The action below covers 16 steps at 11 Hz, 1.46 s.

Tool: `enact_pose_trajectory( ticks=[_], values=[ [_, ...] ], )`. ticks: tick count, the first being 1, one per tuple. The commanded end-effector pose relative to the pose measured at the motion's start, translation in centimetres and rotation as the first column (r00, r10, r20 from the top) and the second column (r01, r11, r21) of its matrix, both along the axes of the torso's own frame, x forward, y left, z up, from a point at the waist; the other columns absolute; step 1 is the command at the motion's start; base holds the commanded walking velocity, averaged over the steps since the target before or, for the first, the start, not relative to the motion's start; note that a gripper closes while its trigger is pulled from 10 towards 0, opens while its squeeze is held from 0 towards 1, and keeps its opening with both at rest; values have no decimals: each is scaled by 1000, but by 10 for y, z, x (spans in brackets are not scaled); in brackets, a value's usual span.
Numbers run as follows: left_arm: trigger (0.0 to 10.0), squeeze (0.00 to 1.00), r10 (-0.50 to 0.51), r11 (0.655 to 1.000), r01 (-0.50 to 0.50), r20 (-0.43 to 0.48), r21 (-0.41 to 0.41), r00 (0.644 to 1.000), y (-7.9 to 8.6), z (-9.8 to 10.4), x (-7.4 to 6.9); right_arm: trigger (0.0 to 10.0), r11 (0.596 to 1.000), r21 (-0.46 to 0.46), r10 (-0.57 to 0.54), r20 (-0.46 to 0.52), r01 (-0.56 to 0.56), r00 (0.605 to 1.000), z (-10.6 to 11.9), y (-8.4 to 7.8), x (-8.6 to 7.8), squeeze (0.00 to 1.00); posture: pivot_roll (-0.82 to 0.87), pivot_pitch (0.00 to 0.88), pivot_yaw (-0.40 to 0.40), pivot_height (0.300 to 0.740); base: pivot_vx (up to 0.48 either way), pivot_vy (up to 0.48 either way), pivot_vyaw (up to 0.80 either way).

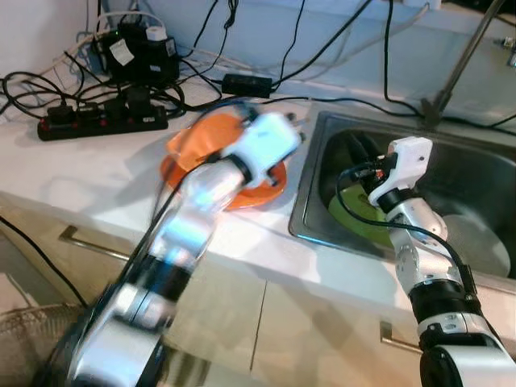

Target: Kitchen organization

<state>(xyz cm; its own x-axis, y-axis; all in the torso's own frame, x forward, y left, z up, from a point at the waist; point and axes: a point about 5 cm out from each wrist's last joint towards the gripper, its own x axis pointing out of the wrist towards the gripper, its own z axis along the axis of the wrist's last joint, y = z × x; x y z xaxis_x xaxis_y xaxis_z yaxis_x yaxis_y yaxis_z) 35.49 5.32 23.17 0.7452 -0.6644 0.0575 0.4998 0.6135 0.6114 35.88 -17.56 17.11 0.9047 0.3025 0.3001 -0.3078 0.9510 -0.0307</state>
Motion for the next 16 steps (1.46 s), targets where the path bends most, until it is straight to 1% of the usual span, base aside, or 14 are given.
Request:
enact_pose_trajectory(
  ticks=[1,2,4,6,8,9,11,12,15,16],
  values=[
    [10000,0,5,999,-4,-14,41,1000,-4,-2,3,10000,1000,11,-15,0,15,1000,1,-3,-2,0,199,0,-15,740,0,0,0],
    [10000,0,16,994,-14,-24,105,1000,-9,-2,8,10000,999,17,-30,-2,31,1000,0,-6,-4,0,190,0,-8,740,0,0,0],
    [10000,0,37,984,-33,-15,178,999,-16,-1,12,10000,999,17,-47,-8,47,999,-1,-10,-5,0,189,0,-7,740,0,0,0],
    [10000,0,71,973,-68,-7,220,997,-16,-4,16,10000,998,19,-52,-14,52,999,-1,-11,-5,0,193,0,-13,740,0,0,0],
    [10000,0,88,965,-81,-18,248,996,-16,-9,19,10000,999,20,-50,-15,50,999,0,-10,-4,0,194,0,-15,740,0,0,0],
    [10000,0,111,955,-99,-27,281,993,-16,-14,21,10000,999,20,-50,-18,50,999,0,-9,-4,0,192,0,-18,740,0,0,0],
    [10000,0,120,952,-104,-39,289,992,-19,-19,23,10000,999,20,-49,-22,50,999,-1,-9,-5,0,187,0,-19,740,0,0,0],
    [10000,0,139,944,-118,-47,309,989,-22,-25,26,10000,998,23,-51,-26,51,998,-1,-8,-4,0,187,0,-19,740,0,0,0],
    [10000,0,160,941,-144,-27,307,987,-27,-24,30,10000,999,25,-48,-27,49,998,-1,-7,-4,0,185,0,-18,740,0,0,0],
    [10000,0,171,943,-161,-9,290,985,-32,-21,31,10000,998,25,-49,-27,49,998,-1,-7,-5,0,185,0,-18,740,0,0,0]
  ],
)
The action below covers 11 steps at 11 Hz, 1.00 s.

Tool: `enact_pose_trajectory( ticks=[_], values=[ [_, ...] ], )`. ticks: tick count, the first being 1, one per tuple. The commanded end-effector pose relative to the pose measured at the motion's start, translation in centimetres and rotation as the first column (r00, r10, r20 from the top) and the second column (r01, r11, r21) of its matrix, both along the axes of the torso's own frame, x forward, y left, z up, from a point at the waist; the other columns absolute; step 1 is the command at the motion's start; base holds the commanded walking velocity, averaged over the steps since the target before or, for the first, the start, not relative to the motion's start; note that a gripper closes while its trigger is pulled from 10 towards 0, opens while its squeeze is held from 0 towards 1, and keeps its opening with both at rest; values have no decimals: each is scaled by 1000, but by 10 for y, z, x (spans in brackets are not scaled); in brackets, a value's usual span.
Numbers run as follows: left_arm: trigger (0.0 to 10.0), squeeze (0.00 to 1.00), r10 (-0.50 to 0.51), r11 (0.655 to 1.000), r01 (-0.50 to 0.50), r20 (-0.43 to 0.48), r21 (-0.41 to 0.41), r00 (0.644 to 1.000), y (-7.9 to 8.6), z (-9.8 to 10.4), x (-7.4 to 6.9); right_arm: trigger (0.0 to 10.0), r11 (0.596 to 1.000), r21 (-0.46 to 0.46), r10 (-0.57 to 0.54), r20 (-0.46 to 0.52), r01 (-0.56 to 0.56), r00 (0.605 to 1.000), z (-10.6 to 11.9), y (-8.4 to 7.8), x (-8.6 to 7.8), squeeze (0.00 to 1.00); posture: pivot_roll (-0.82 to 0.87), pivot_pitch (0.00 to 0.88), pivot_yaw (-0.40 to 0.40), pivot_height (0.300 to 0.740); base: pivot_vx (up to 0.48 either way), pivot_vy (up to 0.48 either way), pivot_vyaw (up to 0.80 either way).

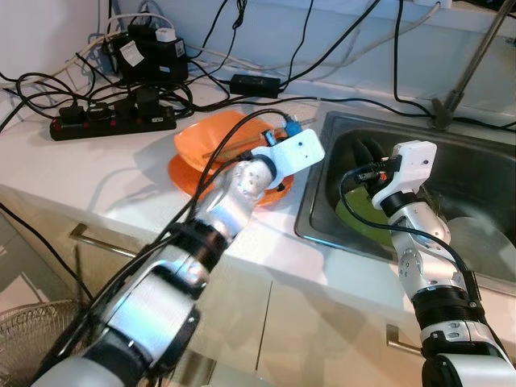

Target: Kitchen organization

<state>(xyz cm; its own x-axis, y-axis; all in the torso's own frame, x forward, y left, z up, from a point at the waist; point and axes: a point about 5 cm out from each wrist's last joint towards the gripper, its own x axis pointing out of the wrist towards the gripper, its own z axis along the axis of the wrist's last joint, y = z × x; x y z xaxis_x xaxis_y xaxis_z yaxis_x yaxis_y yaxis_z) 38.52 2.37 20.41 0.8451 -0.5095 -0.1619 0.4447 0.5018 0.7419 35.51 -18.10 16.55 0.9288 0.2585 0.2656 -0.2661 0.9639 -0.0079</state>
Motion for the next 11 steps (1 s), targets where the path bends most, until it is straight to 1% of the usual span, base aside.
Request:
enact_pose_trajectory(
  ticks=[1,2,6,8,9,11],
  values=[
    [8824,0,-6,1000,6,31,3,1000,-4,8,1,10000,1000,15,-7,16,7,1000,5,-2,-1,0,185,0,-18,740,0,0,0],
    [0,0,-2,1000,2,42,-10,999,-6,9,2,10000,1000,15,-9,15,8,1000,4,-2,-1,0,182,0,-16,740,0,0,0],
    [0,0,-5,999,8,71,-40,997,-10,14,2,10000,1000,17,-17,13,17,1000,3,-3,-1,0,183,0,-16,740,0,0,0],
    [0,0,5,996,4,101,-91,995,-9,22,2,10000,1000,16,-21,9,21,1000,3,-3,0,0,187,0,-20,740,0,0,0],
    [0,0,10,991,5,115,-131,993,-9,28,2,10000,1000,17,-21,6,21,1000,2,-3,0,0,189,0,-21,740,0,0,0],
    [0,0,9,962,20,106,-273,994,-9,43,-1,10000,1000,17,-20,5,20,1000,2,-3,0,0,188,0,-23,740,0,0,0]
  ],
)
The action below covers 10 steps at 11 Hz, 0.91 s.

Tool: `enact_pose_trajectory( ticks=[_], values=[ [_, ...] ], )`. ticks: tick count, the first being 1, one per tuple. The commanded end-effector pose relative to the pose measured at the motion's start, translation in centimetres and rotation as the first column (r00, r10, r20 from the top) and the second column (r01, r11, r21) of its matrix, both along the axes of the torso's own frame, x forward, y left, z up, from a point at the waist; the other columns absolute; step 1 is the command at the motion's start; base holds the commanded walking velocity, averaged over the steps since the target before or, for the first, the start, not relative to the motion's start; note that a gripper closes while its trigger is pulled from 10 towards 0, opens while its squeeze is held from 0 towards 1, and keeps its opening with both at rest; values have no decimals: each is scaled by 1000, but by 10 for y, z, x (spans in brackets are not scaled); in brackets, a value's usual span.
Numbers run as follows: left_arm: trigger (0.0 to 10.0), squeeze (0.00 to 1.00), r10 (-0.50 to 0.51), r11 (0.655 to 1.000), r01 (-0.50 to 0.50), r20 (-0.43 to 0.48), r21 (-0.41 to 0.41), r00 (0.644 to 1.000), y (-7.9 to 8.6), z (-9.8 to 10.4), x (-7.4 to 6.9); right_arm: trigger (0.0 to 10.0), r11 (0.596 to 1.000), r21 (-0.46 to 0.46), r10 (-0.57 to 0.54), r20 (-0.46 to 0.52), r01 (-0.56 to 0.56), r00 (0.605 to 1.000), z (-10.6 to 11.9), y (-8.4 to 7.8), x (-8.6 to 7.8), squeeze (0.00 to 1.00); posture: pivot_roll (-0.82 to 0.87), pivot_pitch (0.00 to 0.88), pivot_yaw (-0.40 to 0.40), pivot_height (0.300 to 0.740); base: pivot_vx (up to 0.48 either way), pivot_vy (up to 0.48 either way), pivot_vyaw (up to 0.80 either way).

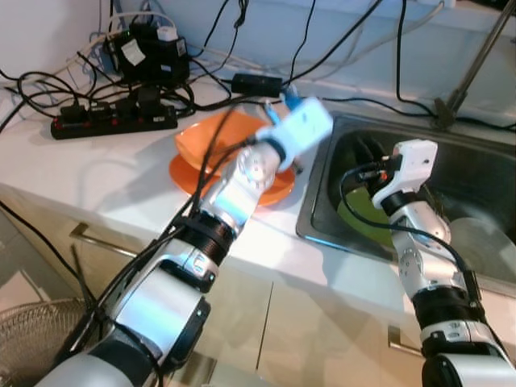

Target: Kitchen organization

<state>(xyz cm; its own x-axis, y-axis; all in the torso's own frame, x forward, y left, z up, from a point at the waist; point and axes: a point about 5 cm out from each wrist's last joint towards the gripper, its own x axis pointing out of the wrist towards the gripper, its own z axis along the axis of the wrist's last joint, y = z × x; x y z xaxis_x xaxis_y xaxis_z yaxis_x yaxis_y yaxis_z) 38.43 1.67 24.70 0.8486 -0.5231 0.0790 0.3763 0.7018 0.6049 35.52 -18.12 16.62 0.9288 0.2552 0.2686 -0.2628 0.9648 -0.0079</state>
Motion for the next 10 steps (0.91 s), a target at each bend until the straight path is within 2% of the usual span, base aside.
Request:
enact_pose_trajectory(
  ticks=[1,2,3,4,5,6,7,8,10],
  values=[
    [0,0,-33,986,31,-5,-163,999,1,22,-4,10000,1000,15,-15,0,15,1000,1,-3,0,0,189,0,-23,740,0,0,0],
    [0,0,-49,967,45,-12,-253,999,4,33,-6,10000,1000,15,-14,-1,14,1000,1,-3,0,0,191,0,-24,740,0,0,0],
    [3059,0,-66,950,62,-2,-306,998,7,42,-9,10000,1000,14,-11,-2,11,1000,1,-3,0,0,194,0,-29,740,0,0,0],
    [7686,0,-90,922,92,21,-376,996,10,54,-14,10000,1000,12,-7,-4,7,1000,0,-3,0,0,196,0,-30,740,0,0,0],
    [10000,0,-130,864,136,47,-485,990,12,63,-22,10000,1000,9,-3,-2,3,1000,1,-2,1,0,197,0,-34,740,0,0,0],
    [10000,0,-176,804,172,48,-569,983,13,66,-29,10000,1000,7,-4,9,4,1000,6,-3,1,569,197,0,-36,740,0,0,0],
    [10000,0,-217,760,197,44,-620,975,14,66,-34,10000,1000,7,-3,37,2,999,15,-5,2,1000,196,0,-38,740,0,0,0],
    [10000,0,-252,725,214,36,-655,967,16,66,-39,10000,999,-15,33,81,-31,996,28,-4,2,1000,198,0,-39,740,0,0,0],
    [10000,0,-277,685,207,13,-698,961,21,63,-42,10000,994,-54,103,163,-95,981,54,0,-2,1000,192,0,-35,740,0,0,0]
  ],
)
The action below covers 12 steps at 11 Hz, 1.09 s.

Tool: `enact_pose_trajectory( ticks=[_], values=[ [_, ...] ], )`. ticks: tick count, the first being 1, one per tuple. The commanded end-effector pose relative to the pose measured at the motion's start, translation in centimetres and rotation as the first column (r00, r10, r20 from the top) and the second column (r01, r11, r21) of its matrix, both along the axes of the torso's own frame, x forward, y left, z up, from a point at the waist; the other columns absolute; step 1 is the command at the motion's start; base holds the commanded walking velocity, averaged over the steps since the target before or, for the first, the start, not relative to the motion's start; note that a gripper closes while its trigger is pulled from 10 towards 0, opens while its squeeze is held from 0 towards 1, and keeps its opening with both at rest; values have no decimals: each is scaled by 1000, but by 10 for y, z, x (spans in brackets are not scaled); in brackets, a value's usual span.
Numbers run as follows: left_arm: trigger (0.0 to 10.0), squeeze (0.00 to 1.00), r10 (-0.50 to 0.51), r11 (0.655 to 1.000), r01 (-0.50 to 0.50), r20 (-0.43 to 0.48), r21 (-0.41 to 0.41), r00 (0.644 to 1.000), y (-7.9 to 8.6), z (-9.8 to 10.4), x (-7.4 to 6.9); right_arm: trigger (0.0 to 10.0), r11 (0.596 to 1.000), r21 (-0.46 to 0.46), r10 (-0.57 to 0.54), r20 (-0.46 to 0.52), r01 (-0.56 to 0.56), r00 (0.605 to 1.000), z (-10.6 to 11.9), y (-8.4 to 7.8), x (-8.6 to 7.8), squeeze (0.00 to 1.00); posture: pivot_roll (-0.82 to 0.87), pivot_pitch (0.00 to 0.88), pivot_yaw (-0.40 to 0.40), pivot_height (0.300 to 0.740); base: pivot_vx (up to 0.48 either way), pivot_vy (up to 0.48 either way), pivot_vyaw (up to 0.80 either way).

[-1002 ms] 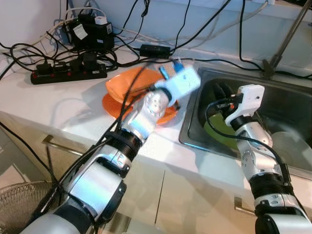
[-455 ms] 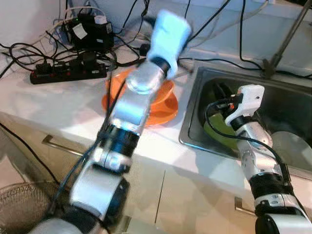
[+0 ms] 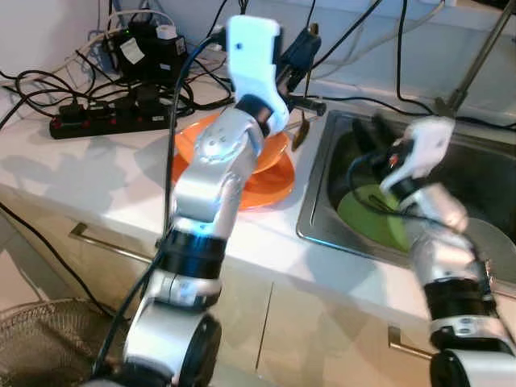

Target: Kitchen organization

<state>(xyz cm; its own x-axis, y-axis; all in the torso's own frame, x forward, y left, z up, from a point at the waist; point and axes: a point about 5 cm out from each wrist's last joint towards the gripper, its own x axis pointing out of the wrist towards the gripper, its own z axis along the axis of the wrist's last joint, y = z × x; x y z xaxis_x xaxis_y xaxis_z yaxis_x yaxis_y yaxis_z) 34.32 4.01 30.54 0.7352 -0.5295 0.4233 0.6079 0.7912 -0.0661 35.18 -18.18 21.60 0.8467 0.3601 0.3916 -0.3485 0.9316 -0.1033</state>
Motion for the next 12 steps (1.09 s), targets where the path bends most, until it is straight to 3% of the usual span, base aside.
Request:
enact_pose_trajectory(
  ticks=[1,2,3,6,12],
  values=[
    [10000,0,-16,1000,16,2,-12,1000,1,3,-2,10000,1000,-2,32,38,-31,999,13,3,0,1000,192,0,-35,740,0,0,0],
    [10000,0,-28,999,28,-14,-27,999,3,2,-4,10000,994,-30,107,76,-105,991,25,14,-7,827,186,0,-32,740,0,0,0],
    [10000,0,-38,999,37,-16,-30,999,3,3,-5,10000,986,-56,161,92,-156,983,29,23,-12,0,188,0,-31,740,0,0,0],
    [10000,0,-59,998,58,-31,-34,998,2,4,-7,10000,958,-89,277,60,-272,959,28,38,-21,0,187,0,-28,740,0,0,0],
    [10000,0,-126,992,125,-52,-22,991,-12,1,-12,10000,948,-94,305,1,-303,952,16,45,-22,0,193,1,-30,740,0,0,0]
  ],
)
